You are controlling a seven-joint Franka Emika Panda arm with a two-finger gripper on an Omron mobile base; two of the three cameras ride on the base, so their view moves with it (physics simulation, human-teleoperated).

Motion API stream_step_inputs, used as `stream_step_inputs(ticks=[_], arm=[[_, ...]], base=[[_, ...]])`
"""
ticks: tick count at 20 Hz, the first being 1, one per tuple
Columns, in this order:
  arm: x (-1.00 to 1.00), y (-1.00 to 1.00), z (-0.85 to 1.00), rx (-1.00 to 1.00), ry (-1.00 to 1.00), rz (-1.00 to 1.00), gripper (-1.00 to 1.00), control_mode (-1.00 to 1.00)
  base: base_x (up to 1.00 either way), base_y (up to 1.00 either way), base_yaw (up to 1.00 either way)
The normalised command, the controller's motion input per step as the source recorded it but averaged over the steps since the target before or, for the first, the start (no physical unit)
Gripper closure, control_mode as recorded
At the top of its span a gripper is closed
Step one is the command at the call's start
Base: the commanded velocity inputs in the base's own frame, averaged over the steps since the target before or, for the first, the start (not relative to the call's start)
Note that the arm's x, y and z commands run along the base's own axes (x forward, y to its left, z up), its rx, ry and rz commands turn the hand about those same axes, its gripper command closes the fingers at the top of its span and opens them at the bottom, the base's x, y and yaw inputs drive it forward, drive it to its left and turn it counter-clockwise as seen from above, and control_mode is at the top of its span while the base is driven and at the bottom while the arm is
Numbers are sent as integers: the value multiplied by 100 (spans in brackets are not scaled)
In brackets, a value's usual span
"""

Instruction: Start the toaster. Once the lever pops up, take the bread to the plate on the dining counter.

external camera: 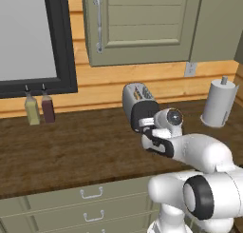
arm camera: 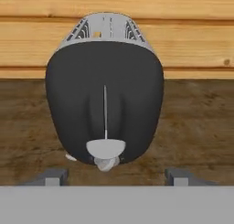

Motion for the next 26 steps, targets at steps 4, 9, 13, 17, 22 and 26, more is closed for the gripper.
stream_step_inputs(ticks=[4, 9, 13, 17, 22, 26], arm=[[-100, -13, 94, 4, -22, -3, -100, -100], [-99, -35, 97, 8, -10, -2, -100, -100], [-64, -82, 62, 23, 0, 0, -100, -100], [0, -15, 8, 5, 1, 0, -100, -100], [0, 0, 0, 0, 0, 0, -100, -100], [0, 0, 0, 0, 0, 0, -100, -100]], base=[[0, 0, 0], [0, 0, 0], [0, 0, 0], [0, 0, 0], [0, 0, 0], [0, 0, 0]])
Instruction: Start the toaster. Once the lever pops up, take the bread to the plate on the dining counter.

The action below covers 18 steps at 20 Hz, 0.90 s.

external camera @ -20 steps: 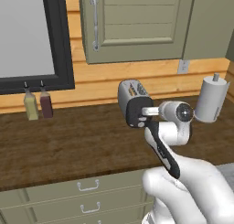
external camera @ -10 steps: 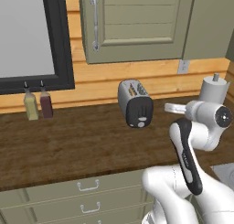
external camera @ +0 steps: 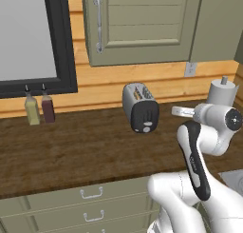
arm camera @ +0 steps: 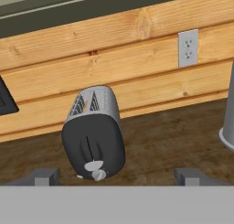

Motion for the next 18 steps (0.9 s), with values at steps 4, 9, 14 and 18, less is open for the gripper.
stream_step_inputs(ticks=[4, 9, 14, 18], arm=[[0, 0, 0, 0, 0, 0, -100, -100], [0, 0, 0, 0, 0, 0, -100, -100], [0, 0, 0, 0, 0, 0, -100, -100], [0, 0, 0, 0, 0, 0, -100, -100]], base=[[0, 0, 0], [0, 0, 0], [0, 0, 0], [0, 0, 0]])
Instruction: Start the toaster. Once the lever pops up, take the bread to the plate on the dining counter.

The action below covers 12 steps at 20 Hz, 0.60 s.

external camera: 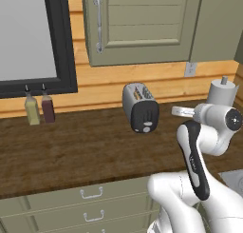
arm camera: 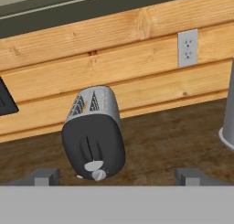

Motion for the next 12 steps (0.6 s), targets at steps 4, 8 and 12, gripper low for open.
stream_step_inputs(ticks=[4, 8, 12], arm=[[0, 0, 0, 0, 0, 0, -100, -100], [0, 0, 0, 0, 0, 0, -100, -100], [0, 0, 0, 0, 0, 0, -100, -100]], base=[[0, 0, 0], [0, 0, 0], [0, 0, 0]])
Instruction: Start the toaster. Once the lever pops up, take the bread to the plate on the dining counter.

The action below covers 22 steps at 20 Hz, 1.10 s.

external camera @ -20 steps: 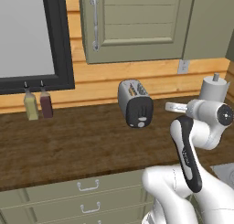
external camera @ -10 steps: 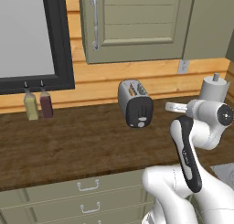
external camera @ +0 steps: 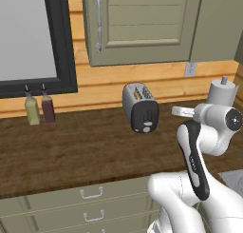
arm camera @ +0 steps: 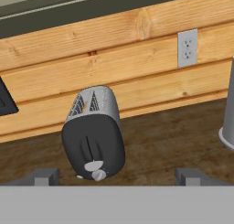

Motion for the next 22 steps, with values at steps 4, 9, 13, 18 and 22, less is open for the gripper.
stream_step_inputs(ticks=[4, 9, 13, 18, 22], arm=[[0, 0, 0, 0, 0, 0, -100, -100], [0, 0, 0, 0, 0, 0, -100, -100], [0, 0, 0, 0, 0, 0, -100, -100], [0, 0, 0, 0, 0, 0, -100, -100], [0, 0, 0, 0, 0, 0, -100, -100]], base=[[0, 0, 0], [0, 0, 0], [0, 0, 0], [0, 0, 0], [0, 0, 0]])
